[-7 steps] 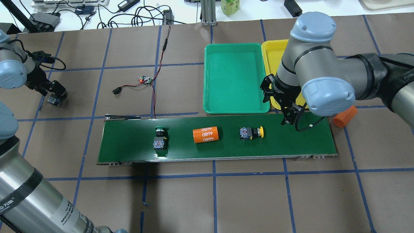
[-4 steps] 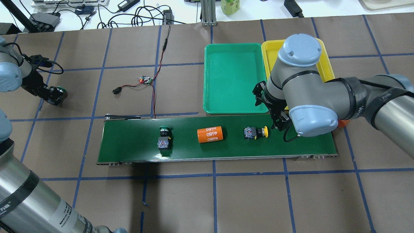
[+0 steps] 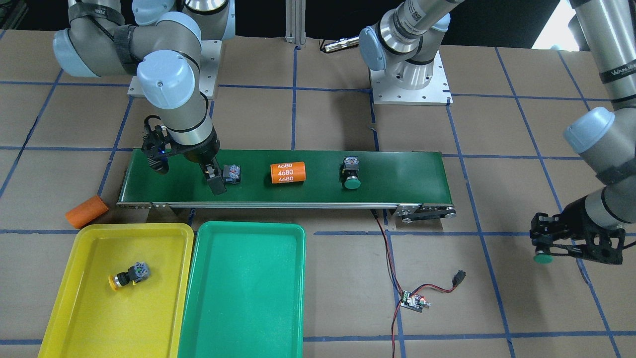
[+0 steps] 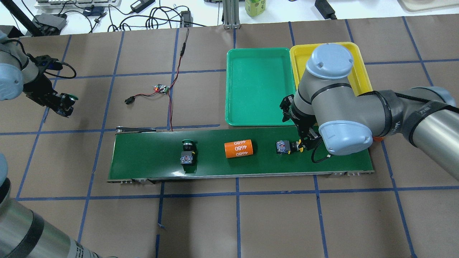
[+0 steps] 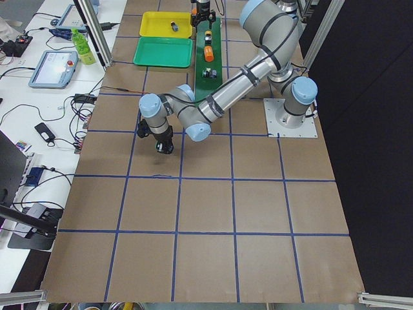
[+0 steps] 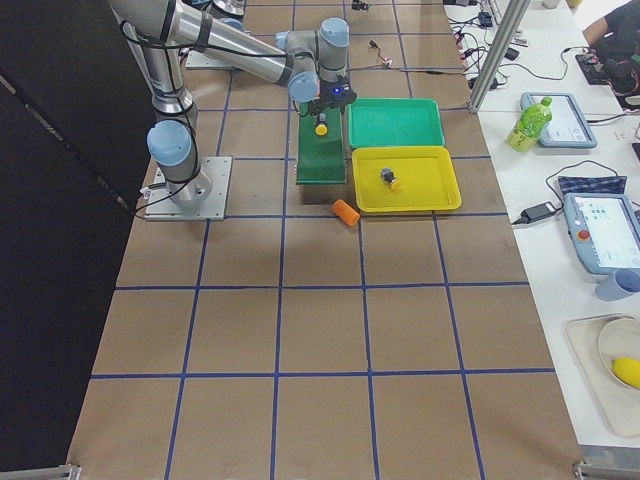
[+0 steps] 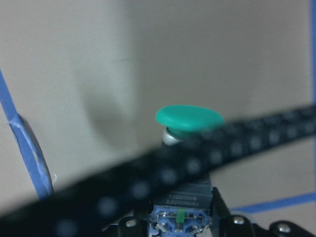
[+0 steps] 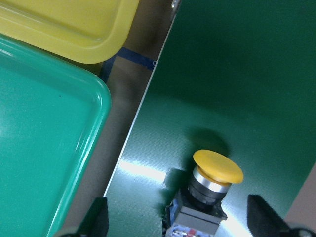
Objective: Sort buttons by color to trays
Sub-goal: 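Grasp yellow button with right gripper while left places green button on belt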
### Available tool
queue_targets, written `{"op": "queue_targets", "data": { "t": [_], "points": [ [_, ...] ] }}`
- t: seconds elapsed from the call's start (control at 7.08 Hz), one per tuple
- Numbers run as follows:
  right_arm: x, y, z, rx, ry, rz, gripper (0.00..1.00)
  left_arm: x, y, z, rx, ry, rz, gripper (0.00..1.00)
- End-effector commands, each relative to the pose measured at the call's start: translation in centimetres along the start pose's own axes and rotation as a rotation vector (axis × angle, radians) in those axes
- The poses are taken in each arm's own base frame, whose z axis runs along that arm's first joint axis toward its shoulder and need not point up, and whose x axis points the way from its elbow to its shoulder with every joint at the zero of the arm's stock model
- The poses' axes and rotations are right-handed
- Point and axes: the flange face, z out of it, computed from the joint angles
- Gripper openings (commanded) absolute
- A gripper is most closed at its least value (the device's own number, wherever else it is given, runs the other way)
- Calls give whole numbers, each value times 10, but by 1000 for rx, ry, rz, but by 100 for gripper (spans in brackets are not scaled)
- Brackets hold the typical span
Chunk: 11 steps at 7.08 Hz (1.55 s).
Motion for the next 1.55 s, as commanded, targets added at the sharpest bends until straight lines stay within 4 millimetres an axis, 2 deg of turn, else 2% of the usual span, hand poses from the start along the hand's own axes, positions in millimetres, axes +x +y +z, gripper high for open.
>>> {"op": "queue_targets", "data": {
  "t": [0.0, 0.28, 0.42, 0.56, 0.71, 0.85, 0.99, 1.13, 1.27, 1.41],
  "points": [
    [5, -3, 6, -16, 51, 18, 100, 112, 35, -40, 17, -16, -83, 0],
    [13, -5, 20, -14, 79, 18, 100, 220, 71, -37, 13, -1, -199, 0],
    [20, -9, 29, -18, 96, 25, 100, 264, 85, -31, 8, -2, -238, 0],
    [25, -12, 36, -24, 112, 33, 99, 292, 91, -22, -2, -4, -284, 0],
    [27, -12, 39, -26, 118, 30, 72, 311, 91, -9, -28, 3, -320, 0],
    [25, -13, 38, -33, 109, 12, 14, 320, 88, 1, -46, 8, -333, 0],
    [23, -17, 34, -34, 99, -20, 0, 328, 95, 11, -69, 12, -319, 9],
    [24, -29, 31, -32, 95, -36, 0, 330, 104, 23, -89, 9, -302, 20],
    [16, -46, 16, -24, 69, -48, 0, 326, 102, 21, -68, 4, -303, 66],
    [2, -61, -5, -19, 47, -40, 0, 319, 93, 9, 0, -1, -317, 100]
  ]
}}
